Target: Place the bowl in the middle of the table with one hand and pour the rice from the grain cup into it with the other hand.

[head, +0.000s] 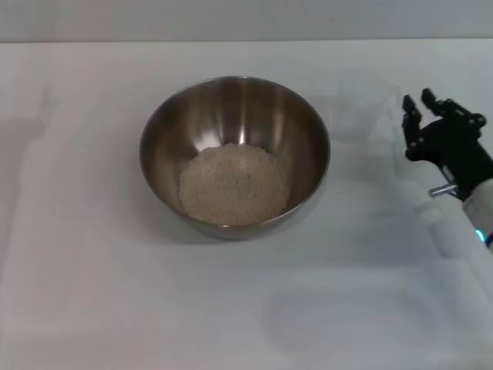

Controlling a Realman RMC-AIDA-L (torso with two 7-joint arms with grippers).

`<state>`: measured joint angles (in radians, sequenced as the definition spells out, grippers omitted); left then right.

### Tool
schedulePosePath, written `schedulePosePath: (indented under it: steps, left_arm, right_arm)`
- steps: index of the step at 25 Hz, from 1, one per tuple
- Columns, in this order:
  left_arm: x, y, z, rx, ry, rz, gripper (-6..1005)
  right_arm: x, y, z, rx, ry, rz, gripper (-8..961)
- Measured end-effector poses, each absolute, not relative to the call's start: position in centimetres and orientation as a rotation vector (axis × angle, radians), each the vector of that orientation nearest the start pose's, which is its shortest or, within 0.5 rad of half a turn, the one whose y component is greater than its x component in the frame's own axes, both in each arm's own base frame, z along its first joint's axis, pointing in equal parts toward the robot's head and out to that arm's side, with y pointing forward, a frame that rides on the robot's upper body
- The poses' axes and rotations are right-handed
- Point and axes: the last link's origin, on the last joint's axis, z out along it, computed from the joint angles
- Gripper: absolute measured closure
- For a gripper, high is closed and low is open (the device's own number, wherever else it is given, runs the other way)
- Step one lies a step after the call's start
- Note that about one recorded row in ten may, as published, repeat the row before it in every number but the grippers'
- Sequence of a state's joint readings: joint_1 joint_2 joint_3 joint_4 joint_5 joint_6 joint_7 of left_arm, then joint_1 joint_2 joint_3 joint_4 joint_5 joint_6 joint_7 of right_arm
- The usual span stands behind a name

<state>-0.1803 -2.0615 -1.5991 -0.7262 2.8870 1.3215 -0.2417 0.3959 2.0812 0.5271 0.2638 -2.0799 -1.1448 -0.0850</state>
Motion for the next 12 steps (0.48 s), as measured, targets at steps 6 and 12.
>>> schedulePosePath:
  steps: [6,12]
  left_arm:
    - [-28.0,31.6,11.2,-1.169,-0.189,-1.103,192]
    - [-29.1,31.7,9.9,-1.197,-0.236,-1.058,192]
  right_arm:
    - [30.1,30.5,-2.9,-1.646,0.287,0.707,634]
    - [27.5,33.4,-0.1,-1.55,0.158,0.831,587]
